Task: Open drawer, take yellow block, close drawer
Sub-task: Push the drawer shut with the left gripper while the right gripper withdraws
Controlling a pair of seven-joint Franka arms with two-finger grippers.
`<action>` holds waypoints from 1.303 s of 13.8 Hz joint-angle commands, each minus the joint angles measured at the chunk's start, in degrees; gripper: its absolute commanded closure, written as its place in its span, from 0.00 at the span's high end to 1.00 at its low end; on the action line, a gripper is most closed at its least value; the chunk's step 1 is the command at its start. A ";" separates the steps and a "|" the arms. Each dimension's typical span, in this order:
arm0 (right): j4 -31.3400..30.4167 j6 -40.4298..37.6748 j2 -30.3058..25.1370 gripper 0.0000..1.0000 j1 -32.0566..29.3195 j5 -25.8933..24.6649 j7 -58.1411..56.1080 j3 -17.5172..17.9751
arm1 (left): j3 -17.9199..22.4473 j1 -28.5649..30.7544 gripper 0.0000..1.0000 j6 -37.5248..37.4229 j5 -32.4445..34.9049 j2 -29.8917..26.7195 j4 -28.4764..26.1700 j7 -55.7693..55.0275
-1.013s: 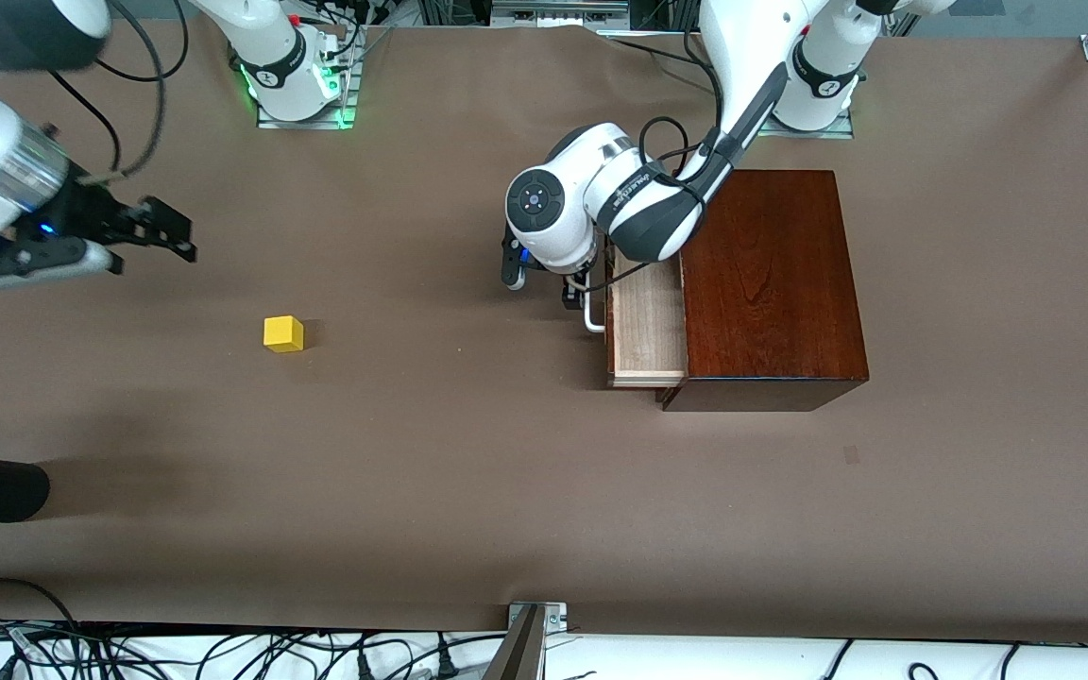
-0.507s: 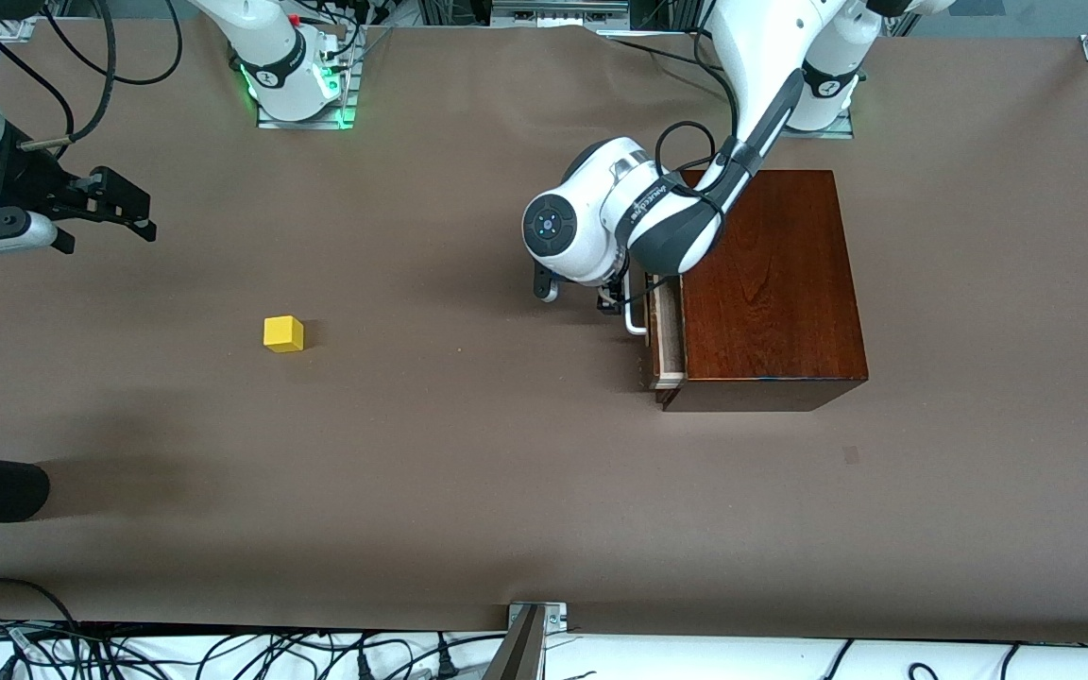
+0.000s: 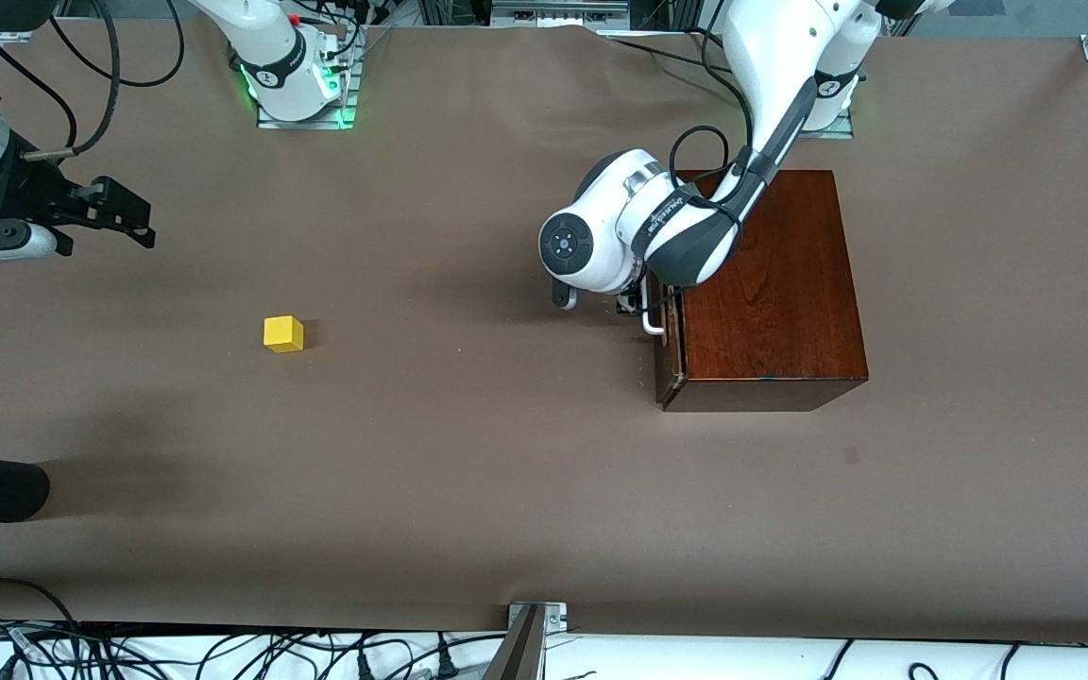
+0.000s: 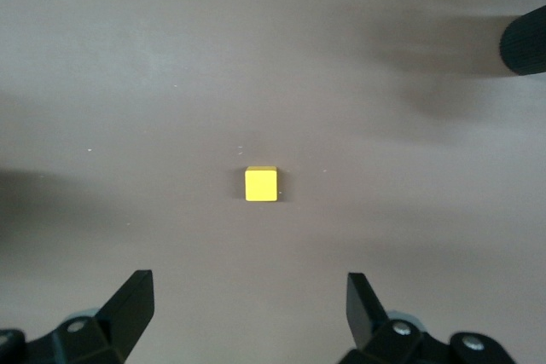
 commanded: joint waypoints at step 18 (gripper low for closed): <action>1.65 1.85 1.37 1.00 -0.15 -3.17 1.50 0.41 | 0.14 1.39 1.00 -0.76 2.82 -4.09 0.00 1.11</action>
